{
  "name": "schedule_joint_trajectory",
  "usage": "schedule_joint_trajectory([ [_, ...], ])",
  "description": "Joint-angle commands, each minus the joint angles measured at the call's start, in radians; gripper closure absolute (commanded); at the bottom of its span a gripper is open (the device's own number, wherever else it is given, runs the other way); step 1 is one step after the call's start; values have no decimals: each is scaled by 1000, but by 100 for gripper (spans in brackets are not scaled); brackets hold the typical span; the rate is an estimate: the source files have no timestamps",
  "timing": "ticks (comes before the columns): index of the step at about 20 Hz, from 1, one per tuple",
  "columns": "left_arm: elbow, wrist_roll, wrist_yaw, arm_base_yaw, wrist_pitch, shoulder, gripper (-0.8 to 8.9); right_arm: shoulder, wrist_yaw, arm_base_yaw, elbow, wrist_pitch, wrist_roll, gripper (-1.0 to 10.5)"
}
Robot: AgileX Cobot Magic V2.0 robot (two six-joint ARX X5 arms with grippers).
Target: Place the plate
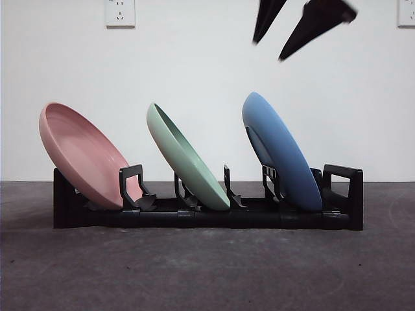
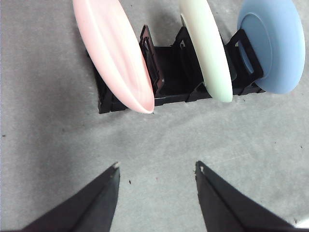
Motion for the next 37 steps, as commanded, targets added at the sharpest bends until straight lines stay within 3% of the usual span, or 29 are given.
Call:
schedule_joint_trajectory([
  [1, 25, 6, 4, -2, 10, 5, 563, 58, 51, 33, 23, 25, 6, 695],
  [6, 25, 6, 4, -2, 10, 5, 563, 134, 119, 63, 23, 78, 6, 730],
  [12, 25, 6, 4, -2, 10, 5, 563, 195, 119, 63, 23, 89, 6, 734],
  [17, 25, 6, 4, -2, 10, 5, 563, 197, 119, 63, 23, 89, 7, 922],
  [23, 25, 6, 4, -2, 10, 5, 563, 158, 115, 61, 26, 72, 7, 930],
  [32, 25, 7, 4, -2, 11, 5, 563, 28, -46, 61, 77, 20, 13, 930],
  [37, 25, 7, 4, -2, 11, 5, 563, -56, -71, 77, 76, -23, -44, 930],
])
